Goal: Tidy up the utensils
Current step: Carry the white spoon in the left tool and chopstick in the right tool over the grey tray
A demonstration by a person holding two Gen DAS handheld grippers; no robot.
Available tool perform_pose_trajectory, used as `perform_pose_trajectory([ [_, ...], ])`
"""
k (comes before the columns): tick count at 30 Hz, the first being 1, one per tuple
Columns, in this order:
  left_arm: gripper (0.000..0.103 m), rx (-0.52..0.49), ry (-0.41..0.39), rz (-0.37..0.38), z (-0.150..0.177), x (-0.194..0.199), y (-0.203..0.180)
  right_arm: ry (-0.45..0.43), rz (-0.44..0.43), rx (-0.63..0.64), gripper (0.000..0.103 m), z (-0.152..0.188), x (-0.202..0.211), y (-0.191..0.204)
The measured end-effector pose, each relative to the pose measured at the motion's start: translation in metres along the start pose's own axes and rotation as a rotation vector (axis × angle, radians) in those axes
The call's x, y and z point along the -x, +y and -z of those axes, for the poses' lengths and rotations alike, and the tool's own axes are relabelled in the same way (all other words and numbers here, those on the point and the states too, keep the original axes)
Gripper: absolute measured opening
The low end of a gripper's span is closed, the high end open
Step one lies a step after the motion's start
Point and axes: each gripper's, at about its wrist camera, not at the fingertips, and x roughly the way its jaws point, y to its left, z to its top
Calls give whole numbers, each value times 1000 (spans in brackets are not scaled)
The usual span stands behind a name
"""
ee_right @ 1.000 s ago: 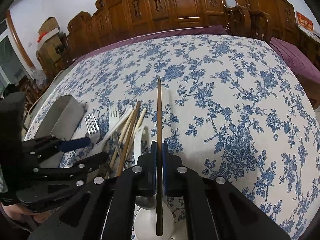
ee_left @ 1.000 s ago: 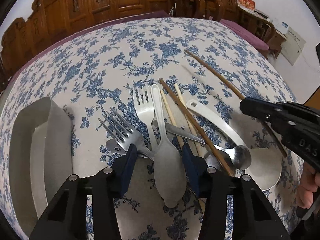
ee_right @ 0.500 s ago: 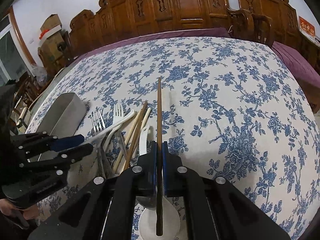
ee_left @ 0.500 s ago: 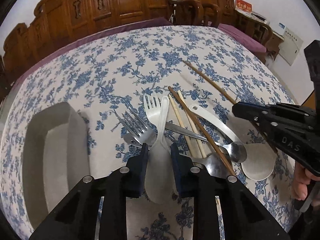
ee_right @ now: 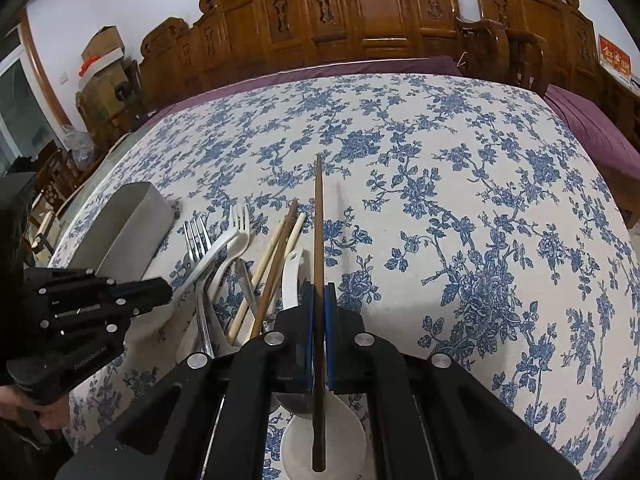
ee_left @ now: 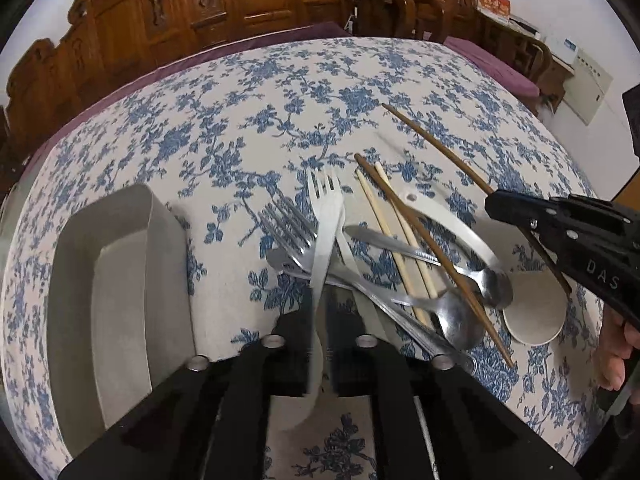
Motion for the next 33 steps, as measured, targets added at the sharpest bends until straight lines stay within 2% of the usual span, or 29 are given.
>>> perform_pose_trajectory([
  [3, 16, -28, 11, -25, -4, -5, -1, -1, 1, 10, 6, 0, 0, 2],
  [9, 16, -56, 95, -52, -1, -26, 0, -3, 0, 5, 6, 0, 1, 2],
  [12, 16, -45, 85, -47, -3, -27, 2, -3, 0, 8, 6, 0, 2, 3],
  [13, 15, -38, 84, -41, -4, -27, 3, -2, 0, 9, 6, 0, 2, 3],
  [14, 7, -36, 83, -31, -4, -27, 3, -1, 1, 9, 6, 0, 2, 3],
  [17, 6, -44, 82, -34, -2, -25, -1, 4, -3, 7, 6, 3, 2, 4],
  [26, 6, -8, 4, 24, -2, 21, 8, -22, -14, 15, 6, 0, 18, 30],
  [33, 6, 7, -56, 29, -8, 60, 31, -39, 1, 56, 6, -9, 34, 66],
])
